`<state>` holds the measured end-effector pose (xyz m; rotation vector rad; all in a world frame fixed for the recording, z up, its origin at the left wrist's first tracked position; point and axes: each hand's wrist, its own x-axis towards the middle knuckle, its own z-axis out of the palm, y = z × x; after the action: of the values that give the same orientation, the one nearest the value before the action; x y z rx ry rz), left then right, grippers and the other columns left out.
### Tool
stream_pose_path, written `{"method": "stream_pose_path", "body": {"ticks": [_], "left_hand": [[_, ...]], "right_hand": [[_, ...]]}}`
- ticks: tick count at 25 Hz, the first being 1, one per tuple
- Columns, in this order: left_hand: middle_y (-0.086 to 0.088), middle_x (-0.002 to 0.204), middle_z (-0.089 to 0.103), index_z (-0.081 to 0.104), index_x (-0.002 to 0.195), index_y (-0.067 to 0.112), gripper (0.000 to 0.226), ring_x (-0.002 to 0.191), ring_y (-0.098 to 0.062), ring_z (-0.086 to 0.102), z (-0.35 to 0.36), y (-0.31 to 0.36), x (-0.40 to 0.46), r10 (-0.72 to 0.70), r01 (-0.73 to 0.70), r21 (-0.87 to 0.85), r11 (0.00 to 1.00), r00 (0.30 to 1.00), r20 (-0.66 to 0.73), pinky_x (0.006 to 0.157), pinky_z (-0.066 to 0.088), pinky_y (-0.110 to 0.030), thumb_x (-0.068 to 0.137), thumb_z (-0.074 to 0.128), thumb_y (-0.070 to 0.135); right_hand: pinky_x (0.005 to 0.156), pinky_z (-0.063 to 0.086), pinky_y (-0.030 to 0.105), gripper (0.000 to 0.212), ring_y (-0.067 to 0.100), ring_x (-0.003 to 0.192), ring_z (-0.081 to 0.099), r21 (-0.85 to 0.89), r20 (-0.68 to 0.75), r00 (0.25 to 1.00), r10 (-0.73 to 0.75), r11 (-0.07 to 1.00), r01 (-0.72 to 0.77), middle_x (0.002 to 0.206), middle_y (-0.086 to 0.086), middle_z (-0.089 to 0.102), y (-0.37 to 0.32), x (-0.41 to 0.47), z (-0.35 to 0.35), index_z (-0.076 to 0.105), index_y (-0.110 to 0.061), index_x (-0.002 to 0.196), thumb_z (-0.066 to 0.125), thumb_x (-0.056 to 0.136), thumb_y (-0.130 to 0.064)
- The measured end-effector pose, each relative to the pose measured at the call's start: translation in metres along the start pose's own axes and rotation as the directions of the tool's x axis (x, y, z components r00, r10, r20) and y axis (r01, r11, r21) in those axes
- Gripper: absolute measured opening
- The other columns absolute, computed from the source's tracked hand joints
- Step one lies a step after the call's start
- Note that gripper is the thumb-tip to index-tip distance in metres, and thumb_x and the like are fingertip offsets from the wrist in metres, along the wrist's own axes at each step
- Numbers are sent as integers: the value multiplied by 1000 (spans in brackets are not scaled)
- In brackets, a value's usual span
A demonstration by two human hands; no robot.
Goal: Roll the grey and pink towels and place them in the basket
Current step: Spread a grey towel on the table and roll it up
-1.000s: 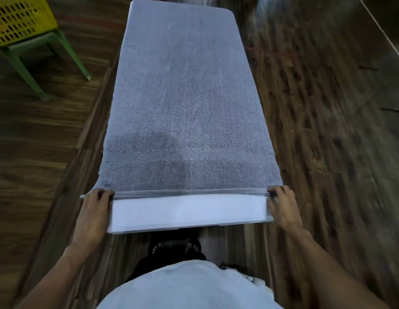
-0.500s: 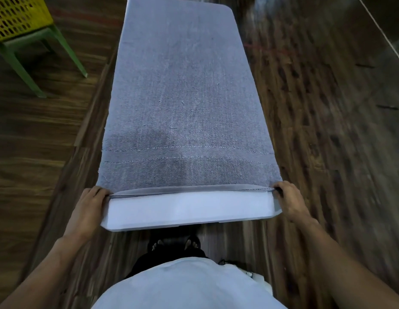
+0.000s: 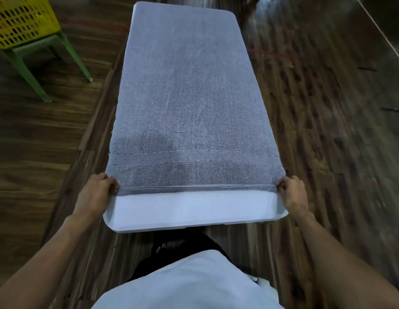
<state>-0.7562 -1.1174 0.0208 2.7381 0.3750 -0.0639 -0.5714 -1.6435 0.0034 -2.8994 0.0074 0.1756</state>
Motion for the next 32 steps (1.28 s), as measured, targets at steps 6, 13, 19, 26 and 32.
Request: {"method": "stream_pose_path", "body": {"ticks": [6, 13, 19, 26, 32], "left_hand": [[-20, 120, 49, 58, 115, -1, 37, 107, -41, 46, 35, 28, -40, -150, 153, 28, 988, 986, -70, 77, 52, -57, 78, 64, -8], [-20, 124, 52, 57, 120, -1, 37, 114, -37, 40, 40, 28, -32, -228, 229, 3, 973, 969, -98, 88, 48, -55, 84, 57, -9], [-9, 107, 66, 67, 106, 12, 36, 95, -25, 57, 20, -13, -17, -65, 67, -17, 998, 994, 91, 83, 46, -37, 79, 60, -10], [-8, 81, 57, 63, 74, 18, 32, 70, -28, 54, -3, 1, 21, -38, 34, -83, 996, 998, -45, 69, 41, -25, 68, 78, -11], [-21, 104, 52, 65, 104, -2, 17, 97, -41, 43, 37, 23, -18, -115, 138, 104, 985, 972, -203, 82, 46, -56, 89, 58, -1]], "right_hand": [[96, 41, 40, 28, 33, 107, 52, 77, -12, 994, -108, 991, 109, 109, 11, 62, 8, -24, 9, 67, -7, 103, 72, 77, 0], [98, 45, 36, 25, 13, 107, 48, 192, 52, 988, -143, 973, 131, 116, -2, 54, 18, -2, 2, 65, -23, 107, 44, 98, -12], [80, 43, 24, 18, 14, 96, 60, 246, 226, 968, -110, 968, 52, 106, 3, 66, 22, 11, -20, 70, -13, 103, 55, 93, -10], [69, 43, 12, 11, 19, 76, 54, 131, 106, 991, -77, 989, 62, 88, 7, 54, 6, 39, -25, 68, -6, 82, 70, 83, 4], [94, 44, 36, 25, 30, 104, 52, 86, 22, 991, -130, 988, 128, 111, 11, 57, 11, 7, -2, 66, -2, 110, 64, 86, 2]]}}
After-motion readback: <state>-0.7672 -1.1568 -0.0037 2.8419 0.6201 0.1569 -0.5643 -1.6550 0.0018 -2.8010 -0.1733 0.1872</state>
